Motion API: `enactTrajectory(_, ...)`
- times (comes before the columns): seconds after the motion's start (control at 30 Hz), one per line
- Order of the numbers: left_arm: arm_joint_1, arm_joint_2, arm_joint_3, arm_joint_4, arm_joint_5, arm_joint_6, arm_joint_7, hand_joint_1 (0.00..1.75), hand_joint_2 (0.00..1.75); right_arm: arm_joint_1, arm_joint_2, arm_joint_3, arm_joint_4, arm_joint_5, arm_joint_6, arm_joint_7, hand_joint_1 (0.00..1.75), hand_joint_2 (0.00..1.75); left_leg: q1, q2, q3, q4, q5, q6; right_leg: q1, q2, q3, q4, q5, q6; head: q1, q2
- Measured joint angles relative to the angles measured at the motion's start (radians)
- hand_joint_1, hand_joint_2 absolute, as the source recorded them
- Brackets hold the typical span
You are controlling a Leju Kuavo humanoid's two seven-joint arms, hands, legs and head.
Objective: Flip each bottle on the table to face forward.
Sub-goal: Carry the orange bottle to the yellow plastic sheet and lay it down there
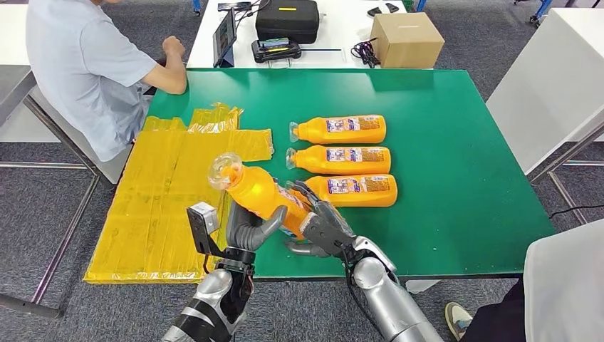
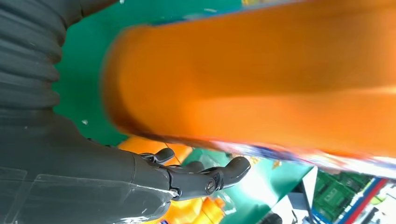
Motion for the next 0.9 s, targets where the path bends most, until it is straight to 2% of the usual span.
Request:
enactTrajectory(0.3, 0.059, 0.009, 0.044, -0.153, -0.140, 0.043, 0.097, 1.75, 1.75, 0.070, 0.006, -0.025, -0.040, 0.008, -0.006, 0.019, 0.00, 1.75, 0.000, 0.000, 0.000, 0.000, 0.000, 0.000, 0.000, 0.000, 0.000, 0.000, 0.000, 0.000, 0.000, 0.000)
enactTrajectory(0.43, 0.109, 0.015, 0.078, -0.257, -0.262, 0.043, 0.134, 1.75, 1.75, 0.126, 0.009, -0.047, -0.092, 0.016, -0.014, 0.030, 0.00, 1.75, 0.000, 0.000, -0.001, 0.000, 0.000, 0.000, 0.000, 0.000, -0.001, 0.000, 0.000, 0.000, 0.000, 0.000)
enactTrajectory(0.53, 0.137, 0.017, 0.115, -0.334, -0.481, 0.090, 0.156, 1.75, 1.75, 0.163, 0.012, -0.075, -0.134, 0.021, -0.022, 0.034, 0.00, 1.75, 0.000, 0.000, -0.002, 0.000, 0.000, 0.000, 0.000, 0.000, -0.002, 0.000, 0.000, 0.000, 0.000, 0.000)
enactTrajectory(0.7, 0.152, 0.017, 0.193, -0.419, -1.001, 0.177, 0.226, 1.75, 1.75, 0.194, 0.014, -0.131, -0.182, 0.029, -0.025, 0.034, 0.00, 1.75, 0.000, 0.000, -0.001, 0.000, 0.000, 0.000, 0.000, 0.000, -0.002, 0.000, 0.000, 0.000, 0.000, 0.000)
enactTrajectory(0.9, 0.144, 0.018, 0.253, -0.425, -1.309, 0.198, 0.282, 1.75, 1.75, 0.193, 0.014, -0.173, -0.192, 0.028, -0.012, 0.019, 0.00, 1.75, 0.000, 0.000, -0.001, 0.000, 0.001, 0.000, 0.000, -0.001, -0.001, 0.000, 0.000, 0.000, 0.000, 0.000)
